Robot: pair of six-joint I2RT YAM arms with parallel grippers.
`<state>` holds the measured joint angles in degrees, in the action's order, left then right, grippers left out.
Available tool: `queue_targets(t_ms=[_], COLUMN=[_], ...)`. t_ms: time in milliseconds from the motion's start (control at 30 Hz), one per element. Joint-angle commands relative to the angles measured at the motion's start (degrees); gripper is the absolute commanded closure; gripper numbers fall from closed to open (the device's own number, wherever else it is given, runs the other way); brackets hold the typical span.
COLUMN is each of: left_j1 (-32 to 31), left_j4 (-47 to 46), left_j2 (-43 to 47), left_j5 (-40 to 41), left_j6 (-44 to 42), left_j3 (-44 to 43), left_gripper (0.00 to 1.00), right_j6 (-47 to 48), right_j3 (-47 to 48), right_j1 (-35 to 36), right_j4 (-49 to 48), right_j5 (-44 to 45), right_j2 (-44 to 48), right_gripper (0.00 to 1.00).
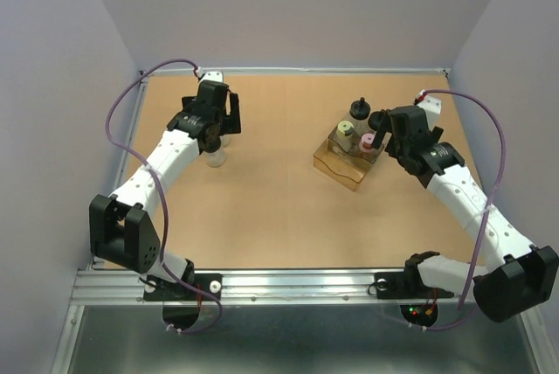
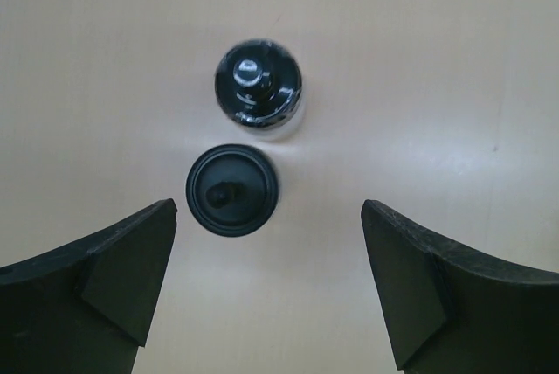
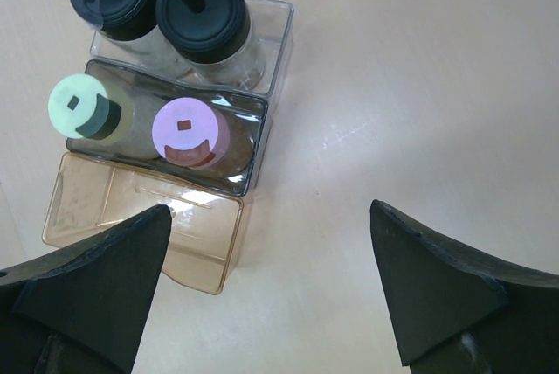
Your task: Organize the condiment bottles
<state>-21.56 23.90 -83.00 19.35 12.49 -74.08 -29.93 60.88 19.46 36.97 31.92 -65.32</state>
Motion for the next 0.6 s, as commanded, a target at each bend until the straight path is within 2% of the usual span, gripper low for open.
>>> queue_targets(t_ms=[0,233,433,567], left_j1=[3.5,6.6,7.2,7.4], left_j4=[-3.0,-5.8,-8.9,-9.6], left_j2=[0.3,-4.0,-7.7,-8.5], left_j5=[-0.5,-2.4,-6.9,-6.9], left_j6=[-0.4,-1.3,-3.3,-3.5], left_j3=[1.9,3.7,4.7,5.5], left_gripper=[0.01,0.01,0.02,0.02], right_j6=[1.4,2.0,2.2,2.5], right_j3=[1.3,1.2,0.4,-0.1], right_j1=[-0.4,-0.4,-0.4,-0.4], right_j4=[-3.2,-3.3,-3.3,-3.3], right_j5=[-1.7,-2.0,-1.6,-1.2], right_j2=[-0.6,-0.3,0.9,1.2], right_gripper=[0.00,0.00,0.00,0.00])
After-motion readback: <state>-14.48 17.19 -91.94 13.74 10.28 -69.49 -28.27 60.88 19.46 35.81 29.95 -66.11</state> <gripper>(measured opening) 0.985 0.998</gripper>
